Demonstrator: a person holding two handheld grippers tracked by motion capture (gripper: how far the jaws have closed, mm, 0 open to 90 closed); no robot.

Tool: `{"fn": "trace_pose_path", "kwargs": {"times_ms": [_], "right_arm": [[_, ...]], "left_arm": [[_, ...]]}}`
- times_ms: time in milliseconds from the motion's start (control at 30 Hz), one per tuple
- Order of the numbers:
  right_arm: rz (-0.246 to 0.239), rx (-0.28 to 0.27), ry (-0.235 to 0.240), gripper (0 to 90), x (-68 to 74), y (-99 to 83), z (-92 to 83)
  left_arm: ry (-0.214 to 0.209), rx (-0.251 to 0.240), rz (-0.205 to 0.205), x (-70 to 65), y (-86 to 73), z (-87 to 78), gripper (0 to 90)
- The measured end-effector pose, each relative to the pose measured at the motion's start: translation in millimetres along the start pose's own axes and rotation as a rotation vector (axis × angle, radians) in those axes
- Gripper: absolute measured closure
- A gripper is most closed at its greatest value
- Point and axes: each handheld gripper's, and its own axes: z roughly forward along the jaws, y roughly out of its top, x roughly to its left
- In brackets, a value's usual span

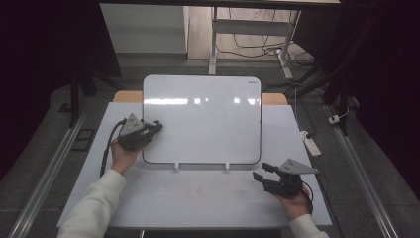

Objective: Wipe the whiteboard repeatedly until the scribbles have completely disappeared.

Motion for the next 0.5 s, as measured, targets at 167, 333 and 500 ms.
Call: {"fn": "trace_pose_path", "kwargs": {"times_ms": [167, 333, 500], "right_arm": [[-0.001, 0.01, 0.002, 45.4, -0.3, -1.6, 2.3], [-0.002, 0.001, 0.002, 45.4, 0.6, -0.1, 0.3], [0.001, 0.009, 0.004, 45.4, -0.7, -1.6, 2.5]], "left_arm": [[0.063, 0.002, 0.041, 0.2, -0.1, -4.4, 78.2], [0.101, -0.037, -0.081, 32.8, 0.0, -17.2, 78.2], [0.02, 0.007, 0.022, 0.8, -6.7, -6.7, 78.2]]}}
